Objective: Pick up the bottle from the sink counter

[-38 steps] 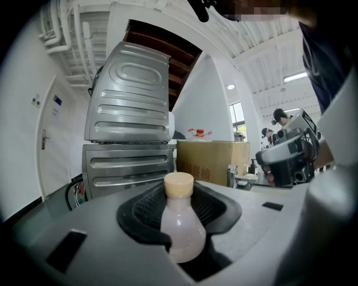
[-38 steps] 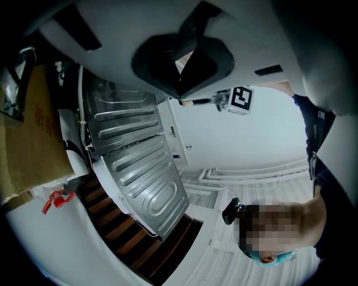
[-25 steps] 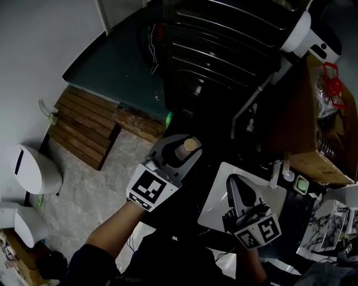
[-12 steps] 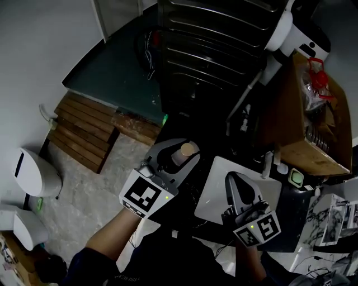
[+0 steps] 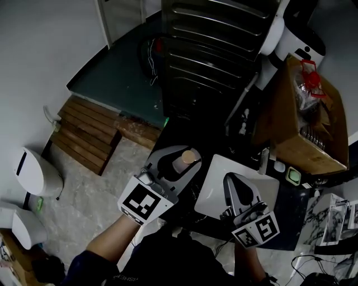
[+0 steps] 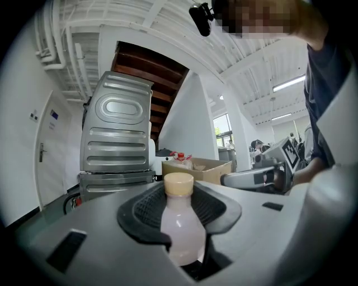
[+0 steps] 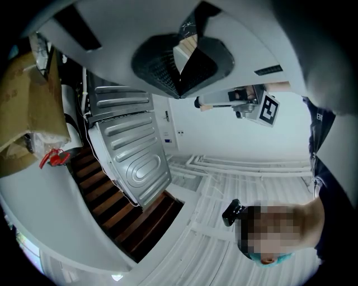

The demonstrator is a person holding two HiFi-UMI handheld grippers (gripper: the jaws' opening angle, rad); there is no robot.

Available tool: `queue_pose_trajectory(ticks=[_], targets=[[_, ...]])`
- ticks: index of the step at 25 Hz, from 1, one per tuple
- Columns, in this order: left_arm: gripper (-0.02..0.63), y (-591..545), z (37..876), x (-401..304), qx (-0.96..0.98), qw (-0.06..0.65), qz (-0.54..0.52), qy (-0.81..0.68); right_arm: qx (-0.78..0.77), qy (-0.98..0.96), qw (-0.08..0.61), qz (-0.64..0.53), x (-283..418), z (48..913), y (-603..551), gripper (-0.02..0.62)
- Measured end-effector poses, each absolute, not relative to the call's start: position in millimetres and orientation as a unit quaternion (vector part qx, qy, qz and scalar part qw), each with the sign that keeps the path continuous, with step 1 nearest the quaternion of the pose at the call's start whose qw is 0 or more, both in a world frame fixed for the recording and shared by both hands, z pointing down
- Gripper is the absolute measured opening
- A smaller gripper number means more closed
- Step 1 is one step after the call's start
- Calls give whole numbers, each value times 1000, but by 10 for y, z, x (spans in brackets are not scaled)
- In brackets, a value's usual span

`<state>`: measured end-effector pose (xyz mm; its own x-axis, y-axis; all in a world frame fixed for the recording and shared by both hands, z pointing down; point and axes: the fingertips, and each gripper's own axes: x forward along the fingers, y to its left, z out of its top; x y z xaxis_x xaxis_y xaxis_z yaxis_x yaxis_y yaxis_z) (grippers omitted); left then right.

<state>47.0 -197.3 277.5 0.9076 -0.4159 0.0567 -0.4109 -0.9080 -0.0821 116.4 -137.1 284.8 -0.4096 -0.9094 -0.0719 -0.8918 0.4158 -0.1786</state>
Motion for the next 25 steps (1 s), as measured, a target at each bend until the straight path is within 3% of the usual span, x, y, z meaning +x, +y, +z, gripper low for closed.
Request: queue_pose_trajectory(ticks=[25], targets=[[138, -1407, 2481, 371, -979, 30, -30, 200, -519, 849, 91, -42, 1032, 2643, -1077, 18]])
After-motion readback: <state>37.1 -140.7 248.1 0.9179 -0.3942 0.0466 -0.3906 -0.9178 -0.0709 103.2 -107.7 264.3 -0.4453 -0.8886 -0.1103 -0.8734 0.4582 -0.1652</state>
